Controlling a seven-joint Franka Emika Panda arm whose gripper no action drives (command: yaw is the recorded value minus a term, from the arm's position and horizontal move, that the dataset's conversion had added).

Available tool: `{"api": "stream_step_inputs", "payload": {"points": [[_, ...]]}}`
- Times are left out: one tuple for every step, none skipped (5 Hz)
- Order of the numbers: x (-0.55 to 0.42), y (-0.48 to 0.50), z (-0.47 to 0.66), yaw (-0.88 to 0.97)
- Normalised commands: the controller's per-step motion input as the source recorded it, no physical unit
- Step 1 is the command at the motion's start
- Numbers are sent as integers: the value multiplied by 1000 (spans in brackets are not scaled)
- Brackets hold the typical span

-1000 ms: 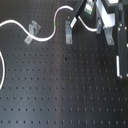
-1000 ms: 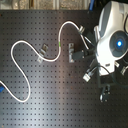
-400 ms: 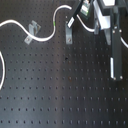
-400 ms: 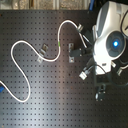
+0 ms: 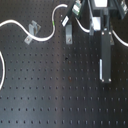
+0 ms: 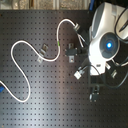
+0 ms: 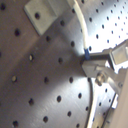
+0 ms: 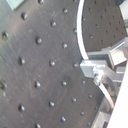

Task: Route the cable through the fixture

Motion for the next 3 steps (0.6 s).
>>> {"api": "stream_step_inputs", "payload": {"points": [[-284, -8, 80, 140], [-315, 1, 3, 166], [0, 0, 0, -6]]}}
